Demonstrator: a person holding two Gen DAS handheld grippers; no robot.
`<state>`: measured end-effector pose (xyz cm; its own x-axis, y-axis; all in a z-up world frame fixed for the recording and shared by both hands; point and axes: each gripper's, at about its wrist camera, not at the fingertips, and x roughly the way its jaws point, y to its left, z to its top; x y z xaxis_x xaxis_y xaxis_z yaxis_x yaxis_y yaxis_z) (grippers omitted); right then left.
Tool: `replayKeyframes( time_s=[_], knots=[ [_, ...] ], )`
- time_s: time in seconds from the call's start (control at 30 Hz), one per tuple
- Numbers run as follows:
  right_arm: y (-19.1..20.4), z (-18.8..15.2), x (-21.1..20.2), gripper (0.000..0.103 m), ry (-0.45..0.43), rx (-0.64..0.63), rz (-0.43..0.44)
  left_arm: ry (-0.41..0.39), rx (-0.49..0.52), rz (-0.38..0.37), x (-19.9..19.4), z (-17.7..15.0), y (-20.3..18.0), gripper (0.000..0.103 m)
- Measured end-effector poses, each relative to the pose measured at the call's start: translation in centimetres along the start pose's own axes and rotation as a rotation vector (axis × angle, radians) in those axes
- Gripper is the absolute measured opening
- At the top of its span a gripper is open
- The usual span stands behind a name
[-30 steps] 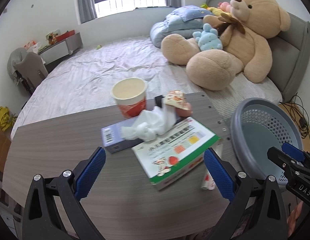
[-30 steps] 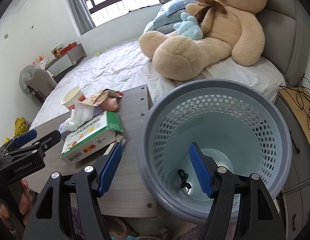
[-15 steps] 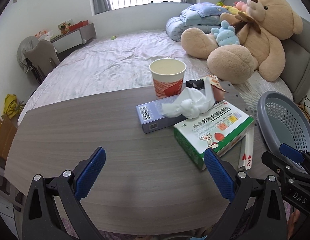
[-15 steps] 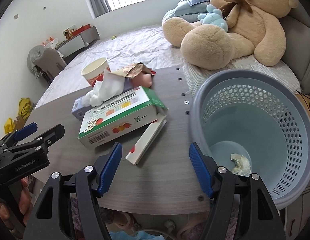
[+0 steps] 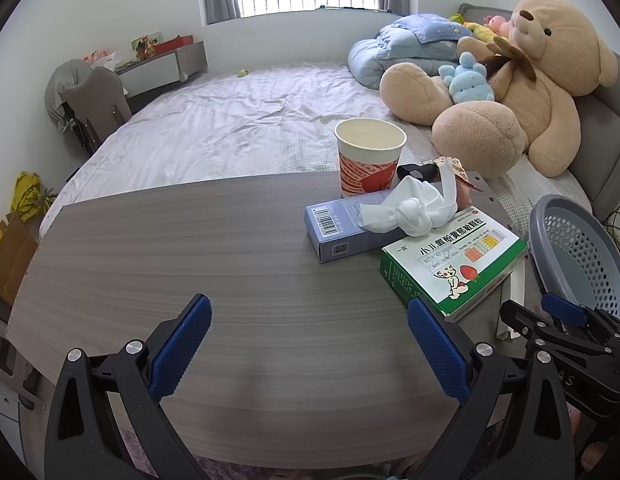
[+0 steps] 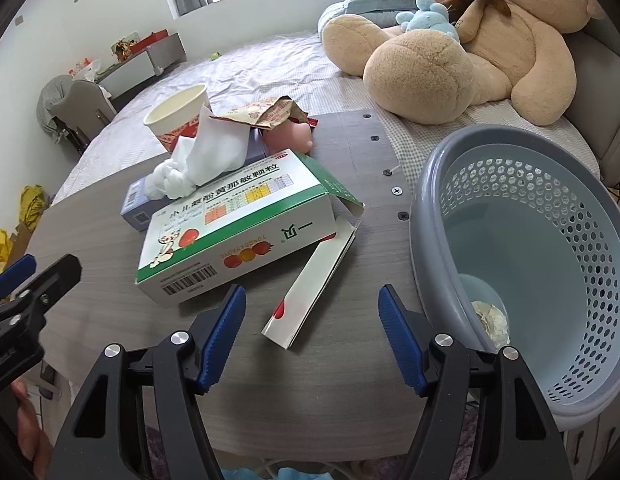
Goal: Collect trash
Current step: 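Grasp the white paper strip beside the green box with the right gripper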
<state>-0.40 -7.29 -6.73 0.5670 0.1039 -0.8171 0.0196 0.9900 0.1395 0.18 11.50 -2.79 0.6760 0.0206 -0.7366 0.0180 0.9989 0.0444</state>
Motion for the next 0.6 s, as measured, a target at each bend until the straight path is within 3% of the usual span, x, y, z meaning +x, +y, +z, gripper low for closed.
replayKeyframes(
  time_s=[0.23, 0.4, 0.5, 0.57, 0.6],
  knots=[
    [0.5, 0.4, 1.1, 0.066, 0.005, -0.006, -0.047, 0.004, -0.005, -0.009, 0.2, -0.1, 0.2, 0.097],
    [0.6, 0.7, 1.7, 0.055, 0.015, -0.011, -0.045, 0.003, -0.006, -0.008, 0.2, -0.1, 0.2, 0.097],
    [0.6, 0.7, 1.7, 0.041, 0.015, -0.019, -0.035, 0.003, -0.006, -0.008, 0.2, -0.1, 0.2, 0.097],
    [0.7, 0.6, 1.6, 0.025, 0.021, -0.020, -0.024, 0.003, -0.005, -0.009, 0.2, -0.1, 0.2, 0.097],
    [0.6, 0.6, 1.5, 0.024, 0.024, -0.017, -0.013, 0.003, -0.005, -0.008, 0.2, -0.1, 0.2, 0.097]
  ],
)
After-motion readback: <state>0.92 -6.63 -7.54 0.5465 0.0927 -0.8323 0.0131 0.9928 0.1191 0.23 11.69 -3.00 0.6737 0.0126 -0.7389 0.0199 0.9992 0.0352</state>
